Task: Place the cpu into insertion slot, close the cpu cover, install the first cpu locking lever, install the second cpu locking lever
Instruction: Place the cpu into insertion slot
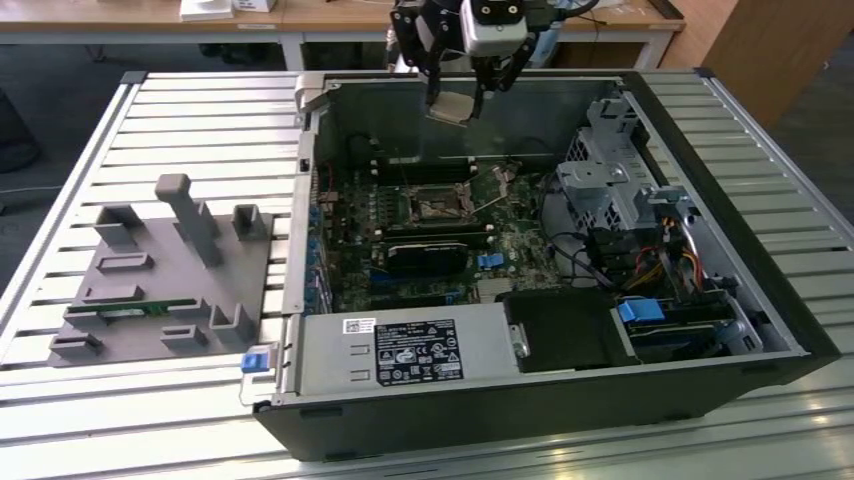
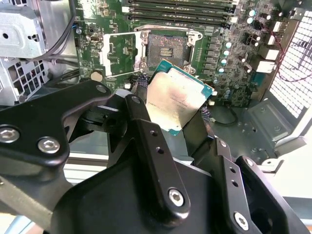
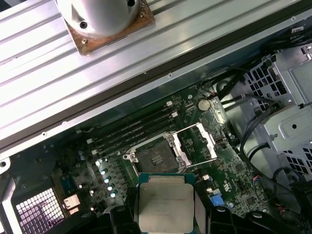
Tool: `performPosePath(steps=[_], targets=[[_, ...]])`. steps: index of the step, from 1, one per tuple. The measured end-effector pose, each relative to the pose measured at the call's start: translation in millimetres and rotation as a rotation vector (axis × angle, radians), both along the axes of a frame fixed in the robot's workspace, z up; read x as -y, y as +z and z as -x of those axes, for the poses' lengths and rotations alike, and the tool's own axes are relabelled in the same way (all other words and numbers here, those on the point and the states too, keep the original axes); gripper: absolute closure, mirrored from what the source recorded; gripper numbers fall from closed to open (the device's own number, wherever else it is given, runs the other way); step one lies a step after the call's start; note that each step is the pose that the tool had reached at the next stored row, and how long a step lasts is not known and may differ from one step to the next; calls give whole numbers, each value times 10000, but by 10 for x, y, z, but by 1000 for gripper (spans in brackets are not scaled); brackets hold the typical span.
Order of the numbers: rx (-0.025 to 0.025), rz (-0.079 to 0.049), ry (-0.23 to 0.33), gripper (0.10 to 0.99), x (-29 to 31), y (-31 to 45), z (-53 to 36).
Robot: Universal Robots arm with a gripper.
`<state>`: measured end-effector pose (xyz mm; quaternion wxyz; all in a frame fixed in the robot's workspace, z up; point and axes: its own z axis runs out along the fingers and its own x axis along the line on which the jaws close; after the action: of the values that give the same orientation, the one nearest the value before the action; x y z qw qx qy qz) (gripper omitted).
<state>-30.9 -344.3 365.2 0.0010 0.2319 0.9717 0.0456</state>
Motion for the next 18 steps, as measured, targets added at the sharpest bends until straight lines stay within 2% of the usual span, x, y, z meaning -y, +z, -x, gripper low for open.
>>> performPosePath(steps=[18], targets=[[0, 1, -541, 545, 0, -4, 2]])
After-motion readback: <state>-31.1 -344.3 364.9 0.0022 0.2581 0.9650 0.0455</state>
